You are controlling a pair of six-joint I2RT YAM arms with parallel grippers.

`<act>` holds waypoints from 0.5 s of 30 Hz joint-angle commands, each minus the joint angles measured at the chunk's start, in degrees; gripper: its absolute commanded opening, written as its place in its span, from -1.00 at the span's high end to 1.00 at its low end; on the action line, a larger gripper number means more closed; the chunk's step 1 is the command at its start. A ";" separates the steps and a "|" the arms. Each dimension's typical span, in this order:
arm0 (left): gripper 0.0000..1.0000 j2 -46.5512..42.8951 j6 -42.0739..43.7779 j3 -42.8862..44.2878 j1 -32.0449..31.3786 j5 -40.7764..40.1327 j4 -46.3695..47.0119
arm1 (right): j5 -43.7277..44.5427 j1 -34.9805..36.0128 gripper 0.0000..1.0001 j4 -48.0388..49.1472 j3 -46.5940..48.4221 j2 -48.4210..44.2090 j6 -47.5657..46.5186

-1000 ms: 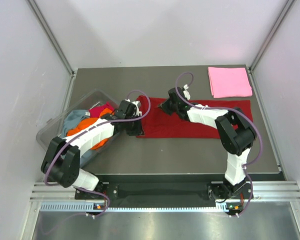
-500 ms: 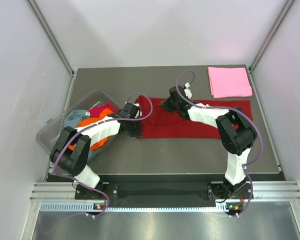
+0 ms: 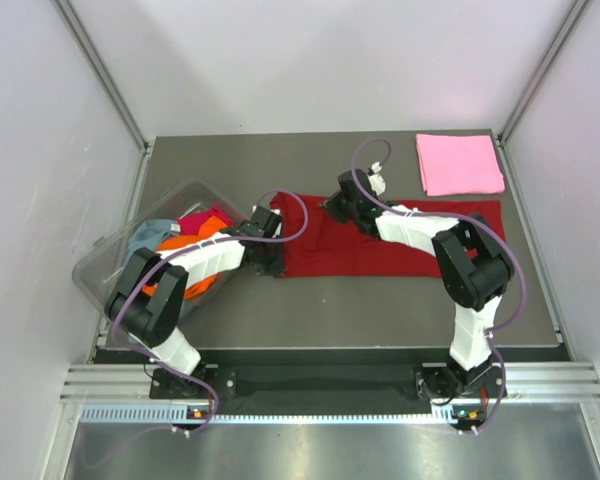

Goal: Fold and stack the t-shirts
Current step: Fold the tshirt

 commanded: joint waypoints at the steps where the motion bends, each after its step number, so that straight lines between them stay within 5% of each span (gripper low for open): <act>1: 0.87 0.74 -0.16 0.20 0.05 -1.40 1.97 | 2.23 -0.89 1.00 0.56 3.05 0.13 -1.08; 15: 0.88 1.36 -0.42 -0.50 -0.04 -2.46 1.62 | 4.69 -1.15 1.00 0.56 4.54 0.92 -1.43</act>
